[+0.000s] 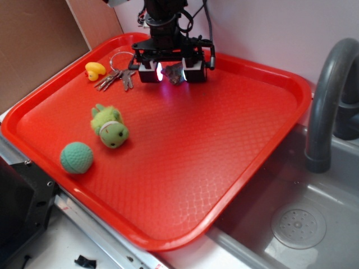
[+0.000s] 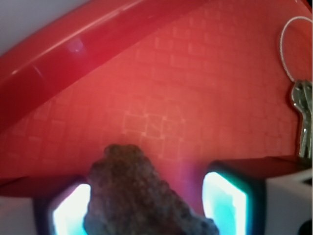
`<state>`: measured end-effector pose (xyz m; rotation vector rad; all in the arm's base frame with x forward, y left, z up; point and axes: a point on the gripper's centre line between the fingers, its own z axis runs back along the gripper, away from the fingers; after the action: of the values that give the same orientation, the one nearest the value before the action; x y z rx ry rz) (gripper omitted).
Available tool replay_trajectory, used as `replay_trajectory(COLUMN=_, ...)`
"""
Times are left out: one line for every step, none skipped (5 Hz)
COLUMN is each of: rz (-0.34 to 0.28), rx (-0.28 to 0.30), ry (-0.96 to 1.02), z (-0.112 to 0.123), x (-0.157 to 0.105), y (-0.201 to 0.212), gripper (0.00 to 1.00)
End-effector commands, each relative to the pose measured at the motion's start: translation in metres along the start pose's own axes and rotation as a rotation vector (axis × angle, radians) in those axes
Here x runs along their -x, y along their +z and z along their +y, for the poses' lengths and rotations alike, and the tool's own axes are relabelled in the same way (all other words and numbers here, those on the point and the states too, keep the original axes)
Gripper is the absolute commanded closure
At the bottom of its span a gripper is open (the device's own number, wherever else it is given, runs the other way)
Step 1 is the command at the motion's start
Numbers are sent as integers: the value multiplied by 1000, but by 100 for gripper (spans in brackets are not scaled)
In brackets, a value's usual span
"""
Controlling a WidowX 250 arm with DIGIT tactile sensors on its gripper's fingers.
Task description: Grab the rock.
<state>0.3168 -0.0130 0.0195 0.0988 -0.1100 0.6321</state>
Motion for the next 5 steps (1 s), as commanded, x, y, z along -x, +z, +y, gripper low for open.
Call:
replay_trajectory(rz=-65, rx=-6, ry=-43, z=-1, x=0, y=25, gripper=100)
replay_trajectory(rz=-26, rx=19, ry=-185, z=4, x=15, y=65, gripper=100)
replay_trajectory(rz=39, rx=86, ry=-382, z=21, x=36, y=118, gripper=100)
replay_trajectory(rz=-20, rx=163, ry=-369, z=40, x=51, y=160, gripper=100)
replay_trajectory(rz=-52, rx=206, ry=-389, z=60, x=72, y=193, gripper=100)
